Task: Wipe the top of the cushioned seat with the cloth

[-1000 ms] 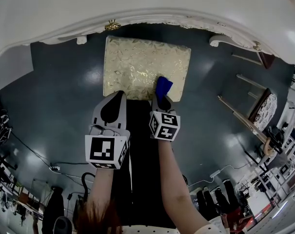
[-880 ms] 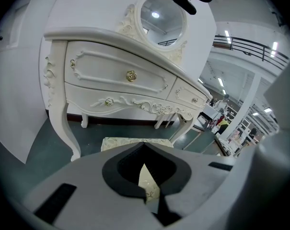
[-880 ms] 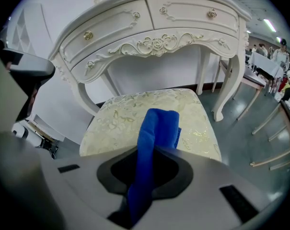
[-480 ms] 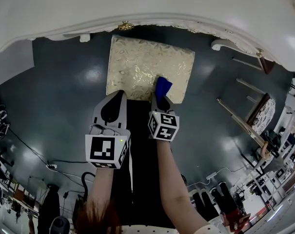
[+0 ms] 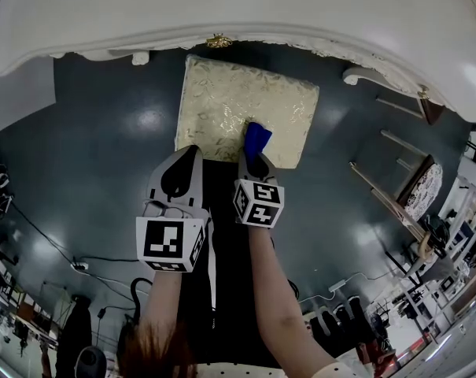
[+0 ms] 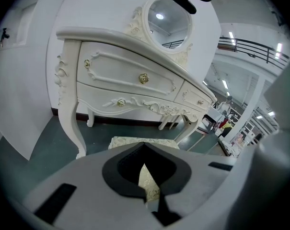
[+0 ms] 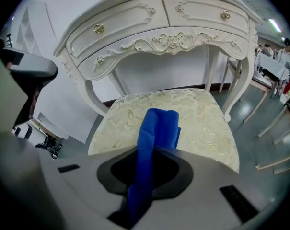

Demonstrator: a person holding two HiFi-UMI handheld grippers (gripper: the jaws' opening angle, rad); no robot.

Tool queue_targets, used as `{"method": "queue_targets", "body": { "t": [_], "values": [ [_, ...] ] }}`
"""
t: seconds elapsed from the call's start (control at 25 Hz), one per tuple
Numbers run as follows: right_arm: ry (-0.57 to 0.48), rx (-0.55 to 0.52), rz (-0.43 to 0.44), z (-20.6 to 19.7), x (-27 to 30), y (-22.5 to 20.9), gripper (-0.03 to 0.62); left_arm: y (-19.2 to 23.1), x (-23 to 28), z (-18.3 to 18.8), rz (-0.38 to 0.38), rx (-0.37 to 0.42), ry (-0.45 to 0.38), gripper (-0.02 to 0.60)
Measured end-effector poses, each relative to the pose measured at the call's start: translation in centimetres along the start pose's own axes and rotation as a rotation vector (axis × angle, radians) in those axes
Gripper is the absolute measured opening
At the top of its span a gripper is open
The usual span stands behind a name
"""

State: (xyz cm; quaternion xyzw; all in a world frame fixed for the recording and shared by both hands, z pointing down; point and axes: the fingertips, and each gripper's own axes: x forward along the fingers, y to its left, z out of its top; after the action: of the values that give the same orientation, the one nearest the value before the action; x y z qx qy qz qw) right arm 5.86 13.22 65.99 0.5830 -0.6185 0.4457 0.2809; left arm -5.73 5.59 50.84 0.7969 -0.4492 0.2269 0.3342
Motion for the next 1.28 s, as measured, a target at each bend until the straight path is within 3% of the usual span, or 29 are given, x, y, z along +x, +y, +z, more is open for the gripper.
{"method": "queue_targets", "body": {
  "t": [1.28],
  "values": [
    [0.010, -0.070, 0.080, 0.6, 2.2, 7.4, 0.061, 4.7, -2.0, -0.2, 0.062, -0.054, -0.029, -0.002]
  ]
}}
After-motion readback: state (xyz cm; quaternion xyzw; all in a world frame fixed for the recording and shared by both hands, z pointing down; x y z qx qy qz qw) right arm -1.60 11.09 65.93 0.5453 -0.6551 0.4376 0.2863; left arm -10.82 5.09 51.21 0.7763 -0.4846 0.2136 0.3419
